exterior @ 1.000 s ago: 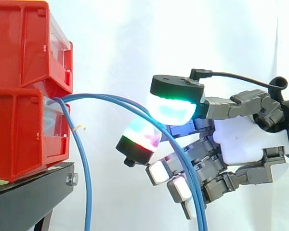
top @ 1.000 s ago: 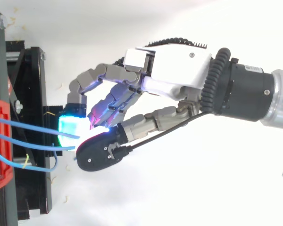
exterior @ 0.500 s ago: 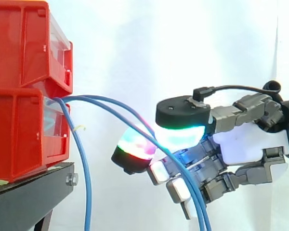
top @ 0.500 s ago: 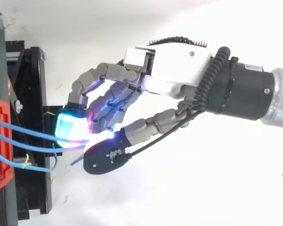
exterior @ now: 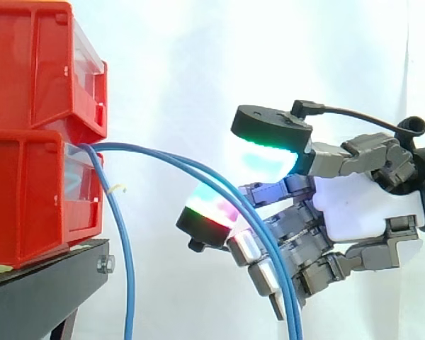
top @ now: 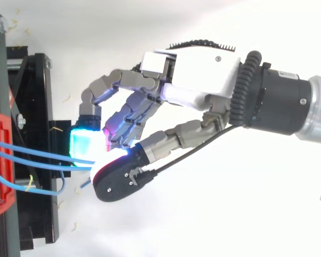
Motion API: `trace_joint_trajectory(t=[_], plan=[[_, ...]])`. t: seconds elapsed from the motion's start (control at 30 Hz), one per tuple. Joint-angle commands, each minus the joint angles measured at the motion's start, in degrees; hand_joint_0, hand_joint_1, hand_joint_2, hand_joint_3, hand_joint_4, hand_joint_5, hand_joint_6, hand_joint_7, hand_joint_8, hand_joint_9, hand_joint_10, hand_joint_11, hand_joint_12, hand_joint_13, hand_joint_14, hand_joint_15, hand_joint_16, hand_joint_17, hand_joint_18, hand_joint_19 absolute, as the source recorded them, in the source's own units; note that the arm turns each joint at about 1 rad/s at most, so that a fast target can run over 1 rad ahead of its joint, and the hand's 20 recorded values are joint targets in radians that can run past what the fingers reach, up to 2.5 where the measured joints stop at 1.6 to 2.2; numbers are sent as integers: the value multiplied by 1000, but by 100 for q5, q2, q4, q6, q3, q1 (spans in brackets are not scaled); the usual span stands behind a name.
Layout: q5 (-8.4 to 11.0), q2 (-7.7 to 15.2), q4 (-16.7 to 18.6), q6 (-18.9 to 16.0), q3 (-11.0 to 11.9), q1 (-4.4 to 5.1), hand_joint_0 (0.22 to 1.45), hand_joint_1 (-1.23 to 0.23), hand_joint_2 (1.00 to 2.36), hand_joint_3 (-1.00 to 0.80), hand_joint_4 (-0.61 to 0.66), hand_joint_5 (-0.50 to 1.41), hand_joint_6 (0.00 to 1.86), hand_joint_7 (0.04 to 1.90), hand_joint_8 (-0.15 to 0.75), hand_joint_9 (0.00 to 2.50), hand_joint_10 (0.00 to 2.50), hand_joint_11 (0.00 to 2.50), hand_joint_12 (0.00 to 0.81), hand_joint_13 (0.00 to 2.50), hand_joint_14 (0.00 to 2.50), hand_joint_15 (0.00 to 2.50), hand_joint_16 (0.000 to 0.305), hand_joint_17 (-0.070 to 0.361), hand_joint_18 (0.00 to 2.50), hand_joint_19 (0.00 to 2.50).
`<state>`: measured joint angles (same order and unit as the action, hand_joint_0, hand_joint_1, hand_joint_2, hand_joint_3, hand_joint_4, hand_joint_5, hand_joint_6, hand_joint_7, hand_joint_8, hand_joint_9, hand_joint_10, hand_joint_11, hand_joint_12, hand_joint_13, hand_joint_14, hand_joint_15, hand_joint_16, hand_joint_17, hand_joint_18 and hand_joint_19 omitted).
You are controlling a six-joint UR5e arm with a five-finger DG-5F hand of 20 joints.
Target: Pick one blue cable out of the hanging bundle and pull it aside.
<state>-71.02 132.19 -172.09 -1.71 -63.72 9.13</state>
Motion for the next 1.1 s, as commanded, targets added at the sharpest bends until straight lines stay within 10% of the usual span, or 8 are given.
trace_joint_trajectory(t=[0.0,0.3,0.57,1.07], plan=[[0,0,0,4,0,-7,513,-753,1000,-500,95,-91,854,1057,338,953,25,775,416,1015,25,752,49,110,868,713],[0,0,0,4,0,1,403,-676,1000,-500,101,-76,831,1046,384,1083,25,809,458,1183,23,833,60,135,992,714],[0,0,0,4,0,19,567,-823,1000,-500,70,-96,848,1159,325,996,29,824,391,1097,27,861,47,106,880,763],[0,0,0,4,0,28,565,-771,1016,-153,-64,-47,869,1066,319,1050,19,531,428,1039,20,616,54,120,948,681]])
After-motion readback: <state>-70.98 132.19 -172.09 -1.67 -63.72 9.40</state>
